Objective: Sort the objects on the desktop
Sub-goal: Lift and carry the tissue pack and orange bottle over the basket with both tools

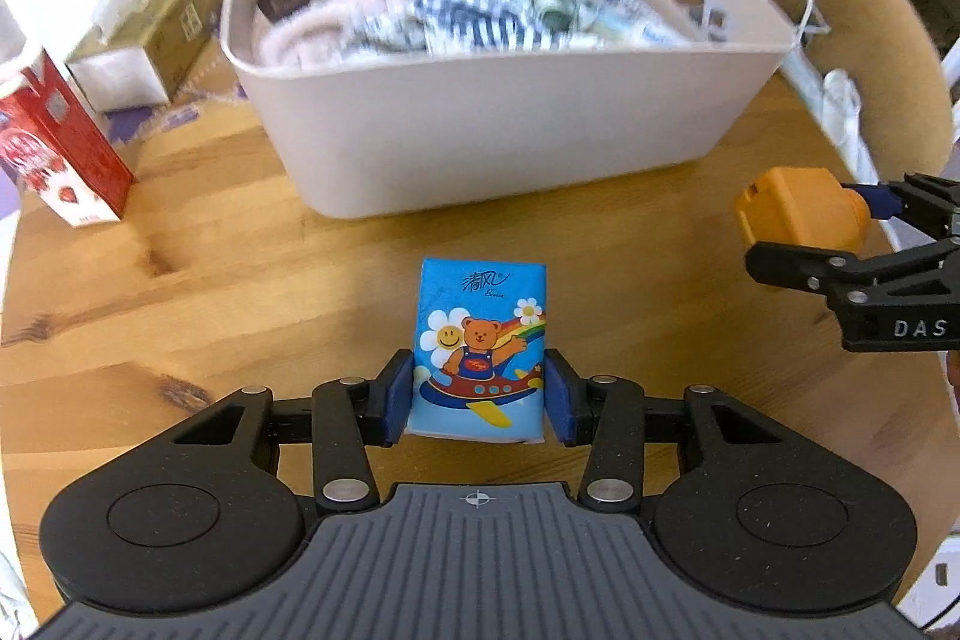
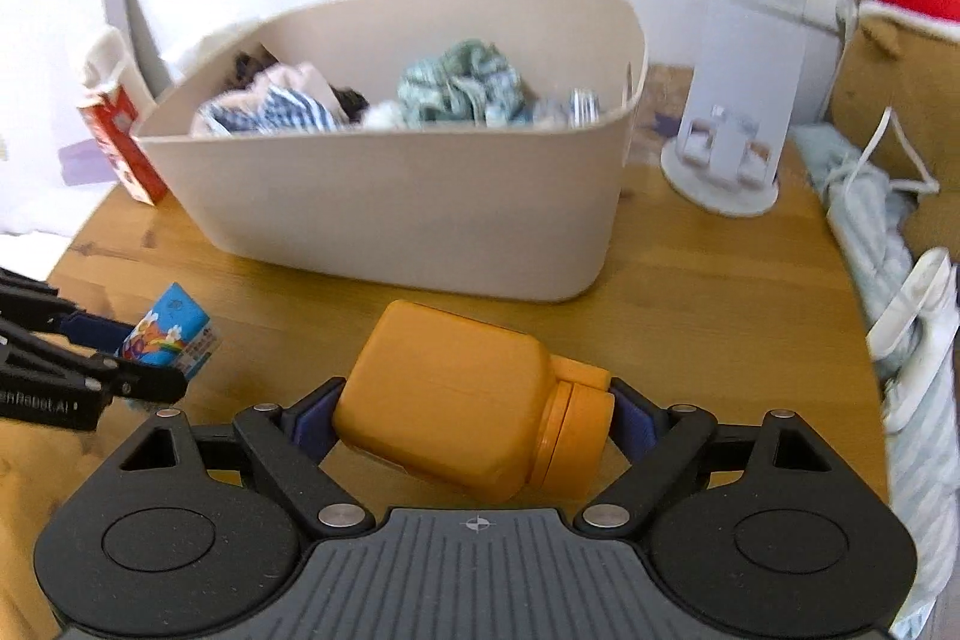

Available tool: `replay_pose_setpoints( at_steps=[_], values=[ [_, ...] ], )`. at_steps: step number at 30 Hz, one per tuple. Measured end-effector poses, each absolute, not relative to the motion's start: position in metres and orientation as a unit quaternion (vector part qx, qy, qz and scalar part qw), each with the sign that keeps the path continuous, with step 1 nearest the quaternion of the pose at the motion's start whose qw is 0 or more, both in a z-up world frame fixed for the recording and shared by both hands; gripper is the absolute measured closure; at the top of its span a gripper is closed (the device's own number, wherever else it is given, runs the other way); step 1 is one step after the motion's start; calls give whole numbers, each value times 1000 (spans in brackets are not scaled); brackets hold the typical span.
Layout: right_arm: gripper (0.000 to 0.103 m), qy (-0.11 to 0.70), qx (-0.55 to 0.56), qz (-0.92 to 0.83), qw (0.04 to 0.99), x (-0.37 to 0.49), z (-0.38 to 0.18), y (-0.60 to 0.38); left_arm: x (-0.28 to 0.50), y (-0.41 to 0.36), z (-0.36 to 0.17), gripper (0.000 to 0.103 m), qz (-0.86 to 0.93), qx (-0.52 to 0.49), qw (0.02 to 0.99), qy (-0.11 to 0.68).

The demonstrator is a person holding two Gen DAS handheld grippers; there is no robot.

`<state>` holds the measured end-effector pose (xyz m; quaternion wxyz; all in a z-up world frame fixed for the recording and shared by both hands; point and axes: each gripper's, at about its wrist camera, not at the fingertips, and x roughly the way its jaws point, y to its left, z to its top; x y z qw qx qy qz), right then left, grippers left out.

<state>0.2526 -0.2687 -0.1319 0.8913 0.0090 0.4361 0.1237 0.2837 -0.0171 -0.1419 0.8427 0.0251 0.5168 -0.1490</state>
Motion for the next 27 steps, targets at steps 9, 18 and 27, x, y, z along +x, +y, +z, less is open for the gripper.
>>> replay_pose_setpoints(
  at_steps=[9, 18, 27],
  values=[
    [15, 389, 14, 136, 911, 232, -82, -297, 270, -4, -99, 57, -138, 42, 865, 480],
    [15, 335, 18, 136, 932, 234, -33, -314, 275, 1, -58, 57, -134, 48, 882, 449],
    [15, 282, 8, 132, 950, 249, 5, -321, 291, -7, -14, 57, -149, 69, 904, 395]
  ],
)
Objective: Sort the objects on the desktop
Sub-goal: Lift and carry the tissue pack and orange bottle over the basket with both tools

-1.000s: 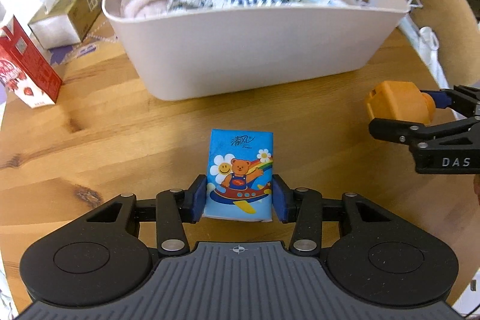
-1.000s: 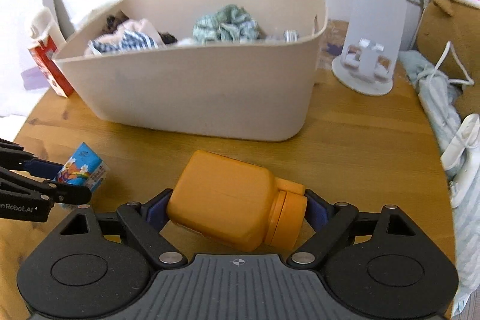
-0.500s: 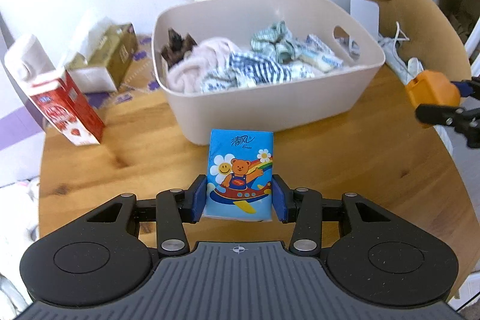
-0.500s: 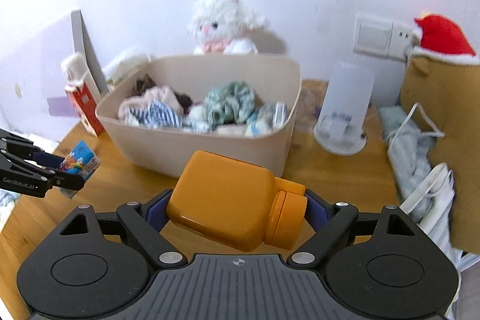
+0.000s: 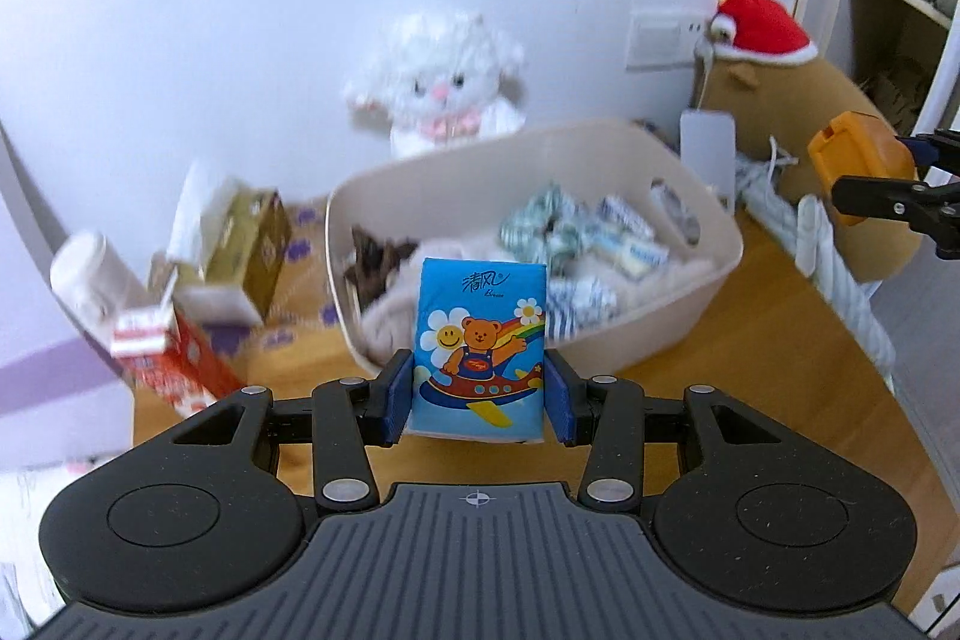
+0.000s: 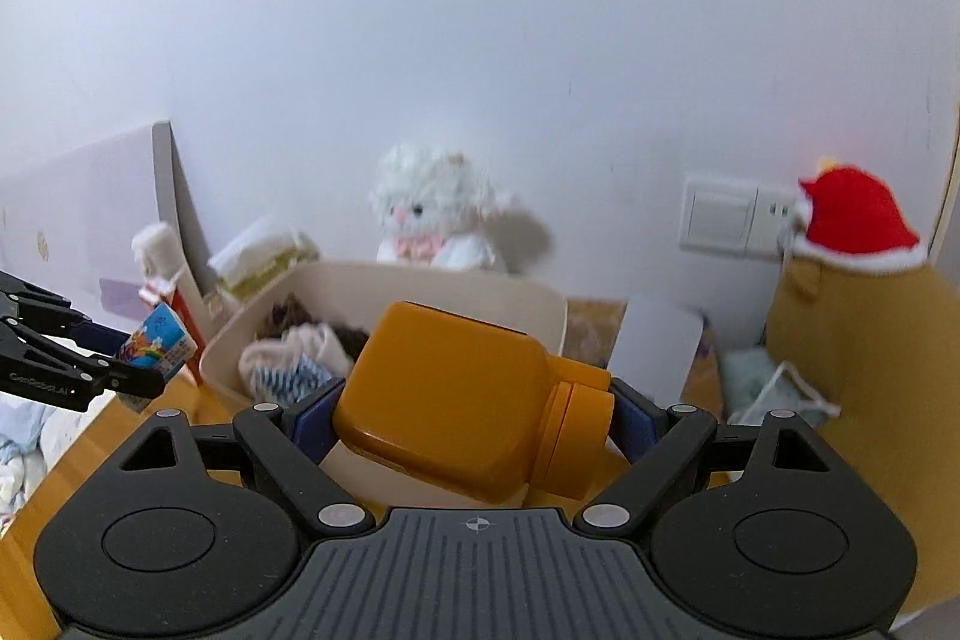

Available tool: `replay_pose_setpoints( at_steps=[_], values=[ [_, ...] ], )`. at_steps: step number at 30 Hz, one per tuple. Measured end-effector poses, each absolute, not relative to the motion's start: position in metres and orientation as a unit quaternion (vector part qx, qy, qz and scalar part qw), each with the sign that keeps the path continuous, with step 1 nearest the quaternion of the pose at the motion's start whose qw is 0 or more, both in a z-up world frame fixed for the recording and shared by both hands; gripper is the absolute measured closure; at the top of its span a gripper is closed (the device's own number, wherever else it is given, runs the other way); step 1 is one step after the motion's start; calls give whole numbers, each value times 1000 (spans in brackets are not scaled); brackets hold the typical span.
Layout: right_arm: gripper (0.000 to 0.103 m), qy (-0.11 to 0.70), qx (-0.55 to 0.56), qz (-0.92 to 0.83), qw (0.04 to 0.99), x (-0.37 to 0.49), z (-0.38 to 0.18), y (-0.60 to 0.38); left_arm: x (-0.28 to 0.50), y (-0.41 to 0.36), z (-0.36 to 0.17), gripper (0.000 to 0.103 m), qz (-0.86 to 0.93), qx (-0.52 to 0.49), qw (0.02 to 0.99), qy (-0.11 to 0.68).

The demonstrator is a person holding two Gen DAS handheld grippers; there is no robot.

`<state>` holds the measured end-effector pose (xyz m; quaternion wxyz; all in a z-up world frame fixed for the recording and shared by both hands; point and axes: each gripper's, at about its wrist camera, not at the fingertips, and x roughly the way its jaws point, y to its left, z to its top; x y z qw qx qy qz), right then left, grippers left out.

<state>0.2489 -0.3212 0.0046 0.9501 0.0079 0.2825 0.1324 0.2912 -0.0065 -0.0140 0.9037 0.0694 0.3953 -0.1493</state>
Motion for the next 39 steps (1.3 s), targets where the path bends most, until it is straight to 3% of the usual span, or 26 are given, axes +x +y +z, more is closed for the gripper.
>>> replay_pose_setpoints(
  at_steps=[13, 39],
  values=[
    [15, 257, -6, 121, 959, 301, 18, -311, 338, -28, -17, 57, -134, 74, 920, 361],
    [15, 374, -24, 156, 914, 379, -80, -262, 413, -60, -100, 57, -84, 47, 881, 463]
  ],
)
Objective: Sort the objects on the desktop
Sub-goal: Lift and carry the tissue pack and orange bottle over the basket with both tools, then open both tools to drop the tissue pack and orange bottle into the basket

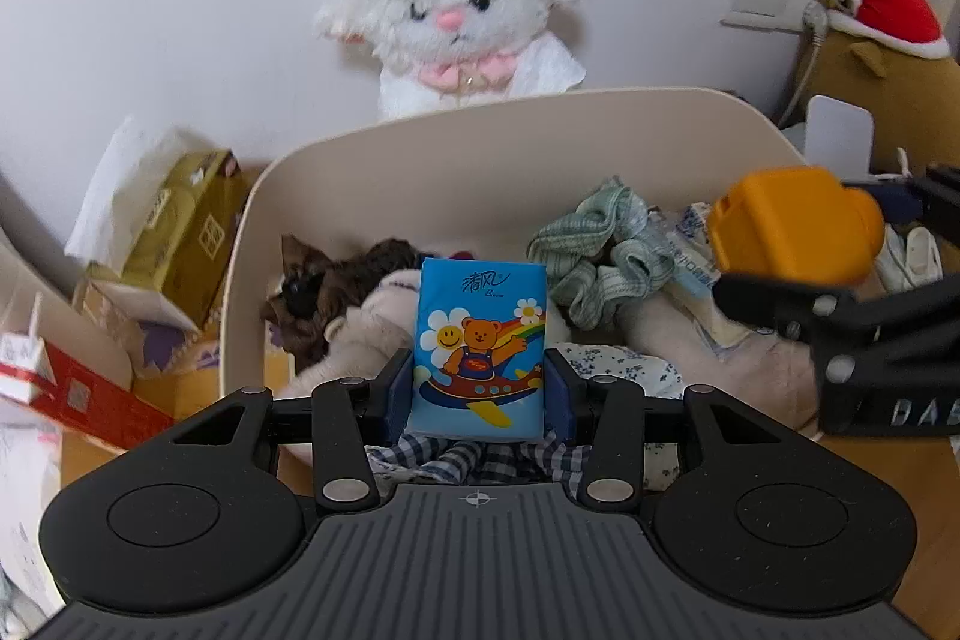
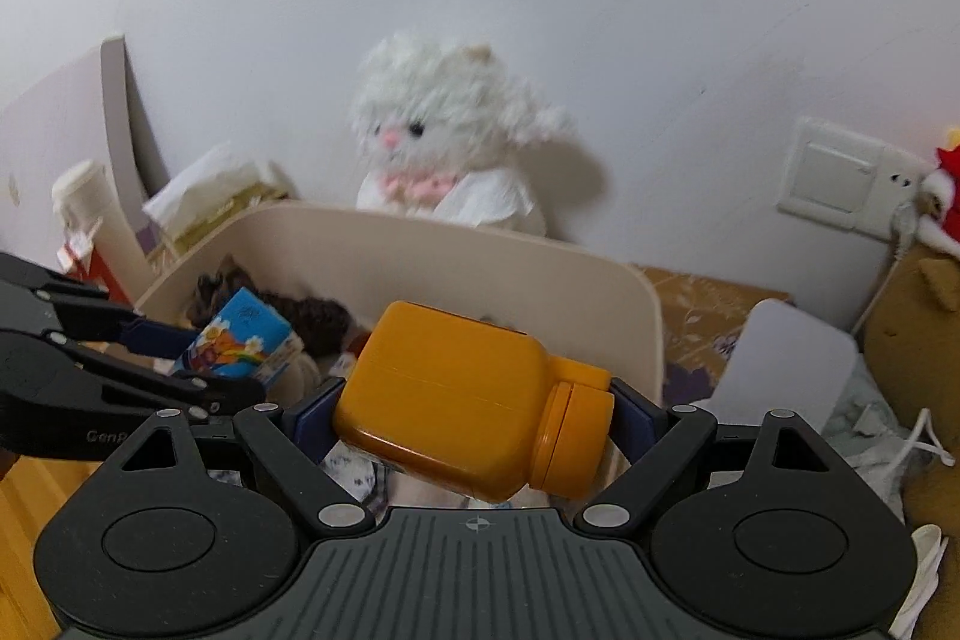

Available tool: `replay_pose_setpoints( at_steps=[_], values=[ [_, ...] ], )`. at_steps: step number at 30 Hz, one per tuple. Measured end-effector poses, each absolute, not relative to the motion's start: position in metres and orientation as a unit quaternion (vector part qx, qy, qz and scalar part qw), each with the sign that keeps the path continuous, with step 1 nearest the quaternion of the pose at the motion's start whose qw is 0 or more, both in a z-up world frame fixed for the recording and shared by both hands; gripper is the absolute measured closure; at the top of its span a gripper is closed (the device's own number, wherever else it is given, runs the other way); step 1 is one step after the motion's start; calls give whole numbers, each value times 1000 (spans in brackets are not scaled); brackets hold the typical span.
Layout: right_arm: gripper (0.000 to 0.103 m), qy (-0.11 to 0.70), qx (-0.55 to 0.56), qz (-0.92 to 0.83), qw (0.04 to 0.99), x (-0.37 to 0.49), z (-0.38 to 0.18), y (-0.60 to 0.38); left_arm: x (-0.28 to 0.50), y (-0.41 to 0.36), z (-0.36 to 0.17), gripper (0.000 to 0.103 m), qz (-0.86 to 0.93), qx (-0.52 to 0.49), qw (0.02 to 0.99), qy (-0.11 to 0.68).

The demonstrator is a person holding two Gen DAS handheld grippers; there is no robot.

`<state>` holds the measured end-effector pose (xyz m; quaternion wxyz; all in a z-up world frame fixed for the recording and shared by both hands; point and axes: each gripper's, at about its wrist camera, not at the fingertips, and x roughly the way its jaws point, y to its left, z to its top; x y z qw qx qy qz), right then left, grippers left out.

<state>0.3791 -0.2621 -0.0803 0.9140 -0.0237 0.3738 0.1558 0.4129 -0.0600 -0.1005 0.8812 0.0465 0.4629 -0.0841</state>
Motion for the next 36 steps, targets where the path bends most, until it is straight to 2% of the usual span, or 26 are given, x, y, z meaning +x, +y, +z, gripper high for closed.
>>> replay_pose_setpoints(
  at_steps=[5, 7, 9, 12, 14, 15, 20, 27, 36],
  values=[
    [15, 402, -22, 168, 900, 384, -95, -261, 416, -62, -105, 56, -72, 32, 878, 472],
    [14, 410, -25, 173, 895, 385, -98, -261, 416, -62, -106, 52, -64, 25, 876, 477],
    [13, 415, -29, 173, 893, 384, -99, -264, 416, -62, -108, 39, -55, 22, 870, 489],
    [12, 415, -25, 180, 892, 382, -97, -266, 412, -61, -109, 34, -47, 29, 868, 494],
    [1, 410, -27, 177, 894, 380, -93, -267, 409, -59, -109, 32, -40, 30, 868, 494],
    [0, 407, -23, 175, 896, 380, -90, -269, 407, -59, -108, 29, -38, 28, 869, 493],
    [0, 410, 2, 166, 897, 374, -77, -277, 399, -54, -98, 23, -35, 27, 876, 481],
    [0, 434, 17, 131, 891, 362, -64, -279, 385, -49, -81, 21, -40, 8, 879, 474],
    [0, 430, 36, 89, 897, 326, -41, -278, 344, -49, -50, 21, -44, 40, 893, 445]
  ],
)
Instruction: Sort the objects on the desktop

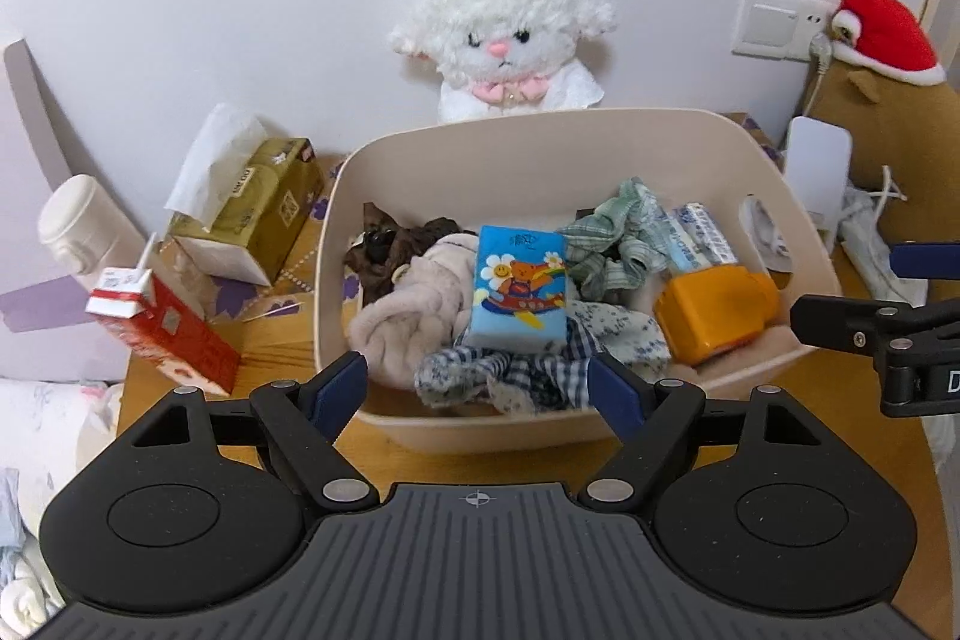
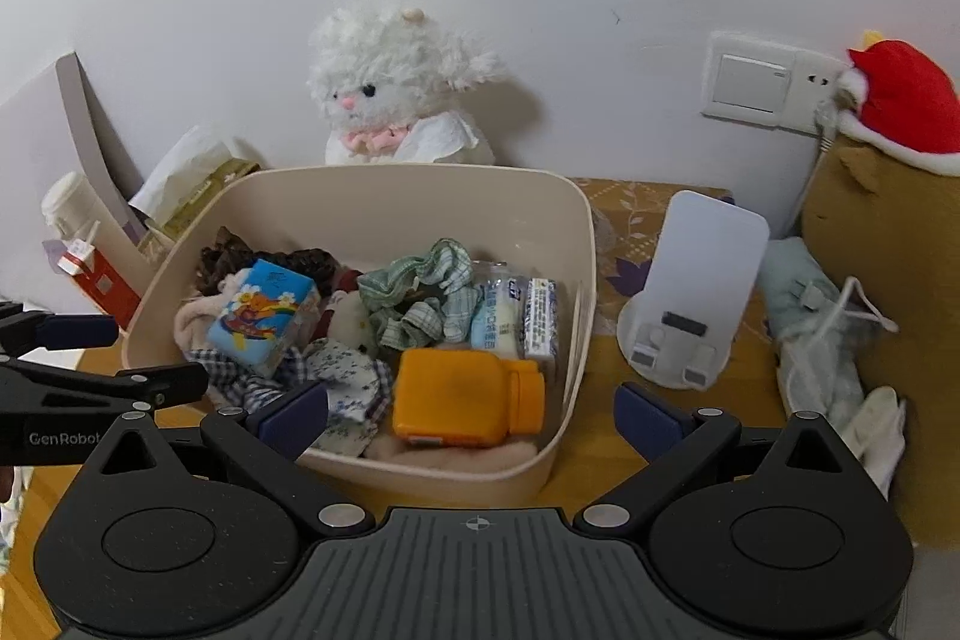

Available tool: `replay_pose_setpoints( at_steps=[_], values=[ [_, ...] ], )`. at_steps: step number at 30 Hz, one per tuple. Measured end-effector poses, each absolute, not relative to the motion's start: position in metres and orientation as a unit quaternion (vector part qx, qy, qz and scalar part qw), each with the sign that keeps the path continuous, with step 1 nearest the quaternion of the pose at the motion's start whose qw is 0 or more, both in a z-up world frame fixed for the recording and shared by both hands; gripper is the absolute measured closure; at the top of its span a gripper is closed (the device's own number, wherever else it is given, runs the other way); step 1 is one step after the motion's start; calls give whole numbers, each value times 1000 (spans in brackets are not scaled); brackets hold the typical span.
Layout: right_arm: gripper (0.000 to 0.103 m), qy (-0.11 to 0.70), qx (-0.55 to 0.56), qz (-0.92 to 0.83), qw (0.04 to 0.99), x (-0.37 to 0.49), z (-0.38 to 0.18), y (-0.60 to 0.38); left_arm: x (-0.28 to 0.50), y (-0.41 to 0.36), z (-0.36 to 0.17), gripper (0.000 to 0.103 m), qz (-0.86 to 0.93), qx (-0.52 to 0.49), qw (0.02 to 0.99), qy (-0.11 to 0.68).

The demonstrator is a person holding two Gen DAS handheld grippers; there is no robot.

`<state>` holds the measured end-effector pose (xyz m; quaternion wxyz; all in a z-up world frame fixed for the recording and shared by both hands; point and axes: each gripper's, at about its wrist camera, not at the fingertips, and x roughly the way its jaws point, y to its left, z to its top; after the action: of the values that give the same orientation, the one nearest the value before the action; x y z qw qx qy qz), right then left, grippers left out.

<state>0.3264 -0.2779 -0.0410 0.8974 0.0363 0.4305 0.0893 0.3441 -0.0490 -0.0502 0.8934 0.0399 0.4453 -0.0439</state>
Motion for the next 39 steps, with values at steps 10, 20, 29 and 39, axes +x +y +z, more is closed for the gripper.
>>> replay_pose_setpoints(
  at_steps=[10, 20, 29, 39],
  values=[
    [0, 400, 25, 80, 913, 264, 0, -266, 283, -43, -12, 21, -63, 37, 903, 423],
    [0, 389, 29, 76, 918, 197, 31, -259, 216, -25, 19, 21, -64, 23, 907, 415],
    [0, 386, 47, 59, 919, 137, 57, -263, 150, -4, 37, 21, -56, 29, 909, 412],
    [0, 387, 35, 50, 920, 85, 71, -266, 95, 17, 56, 21, -64, 32, 909, 412]
  ],
)
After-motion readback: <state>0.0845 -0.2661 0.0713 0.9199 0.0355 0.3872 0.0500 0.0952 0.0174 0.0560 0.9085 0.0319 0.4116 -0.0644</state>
